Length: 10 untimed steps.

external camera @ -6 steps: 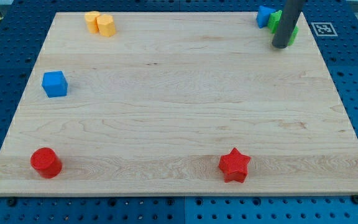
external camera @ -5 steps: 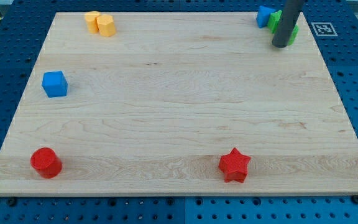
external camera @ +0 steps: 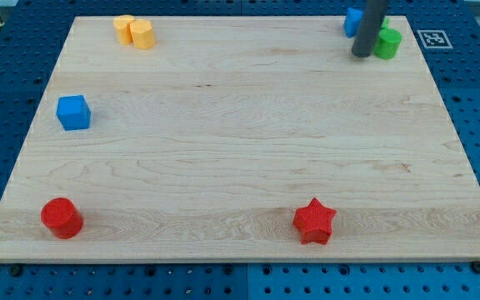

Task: Push the blue triangle above the green star

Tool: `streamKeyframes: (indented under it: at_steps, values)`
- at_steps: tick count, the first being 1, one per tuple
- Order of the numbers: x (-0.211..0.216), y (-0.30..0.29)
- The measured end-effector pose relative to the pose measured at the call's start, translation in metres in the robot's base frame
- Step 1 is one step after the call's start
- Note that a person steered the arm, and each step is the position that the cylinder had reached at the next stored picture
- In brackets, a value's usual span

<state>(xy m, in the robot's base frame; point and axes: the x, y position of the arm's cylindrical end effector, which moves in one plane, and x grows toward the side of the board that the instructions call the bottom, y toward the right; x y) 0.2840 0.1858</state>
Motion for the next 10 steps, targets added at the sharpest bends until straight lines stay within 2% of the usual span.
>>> streamKeyframes:
  at_steps: [1, 3, 8, 10]
  values:
    - [-0.004, -0.019]
    - [-0.049, -0.028]
    - [-0.057, 0.007]
    - [-0.057, -0.009]
